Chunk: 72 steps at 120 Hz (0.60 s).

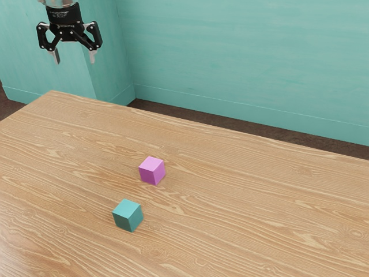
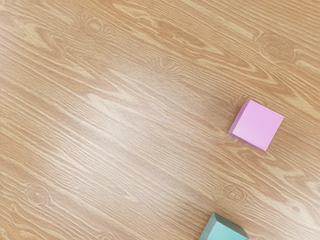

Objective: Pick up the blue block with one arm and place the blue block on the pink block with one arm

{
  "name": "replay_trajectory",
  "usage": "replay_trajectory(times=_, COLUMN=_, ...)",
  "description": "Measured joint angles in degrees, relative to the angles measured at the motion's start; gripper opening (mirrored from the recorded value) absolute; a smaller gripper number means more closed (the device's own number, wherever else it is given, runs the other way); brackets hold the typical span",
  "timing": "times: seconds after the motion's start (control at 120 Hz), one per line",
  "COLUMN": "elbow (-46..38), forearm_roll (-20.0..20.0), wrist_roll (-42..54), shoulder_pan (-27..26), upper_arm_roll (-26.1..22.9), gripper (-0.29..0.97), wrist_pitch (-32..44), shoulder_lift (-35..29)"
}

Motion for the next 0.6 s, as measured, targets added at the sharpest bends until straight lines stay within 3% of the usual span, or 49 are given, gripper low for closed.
replay_trajectory(times=0.183, elbow=1.46, forearm_roll=0.06, wrist_roll=0.36, shoulder_pan=-0.01, upper_arm_roll=0.0, gripper=0.68, wrist_pitch=-0.19, shoulder_lift=-0.37)
replay_trajectory(times=0.275, elbow=6.46, forearm_roll=0.08, wrist_roll=0.53, shoulder_pan=0.2, upper_arm_roll=-0.88, gripper=0.68, wrist_pitch=-0.92, shoulder_lift=-4.26)
replay_trajectory(times=0.417, elbow=7.68, forearm_roll=0.11, wrist_roll=0.84, shoulder_pan=-0.36, upper_arm_roll=-2.67, gripper=0.68, wrist_pitch=-2.37, shoulder_lift=-9.55)
replay_trajectory(times=0.6, elbow=7.59, forearm_roll=0.09, wrist_roll=1.16, shoulder_pan=-1.94, upper_arm_roll=-3.39, gripper=0.68, wrist_pitch=-4.01, shoulder_lift=-10.28)
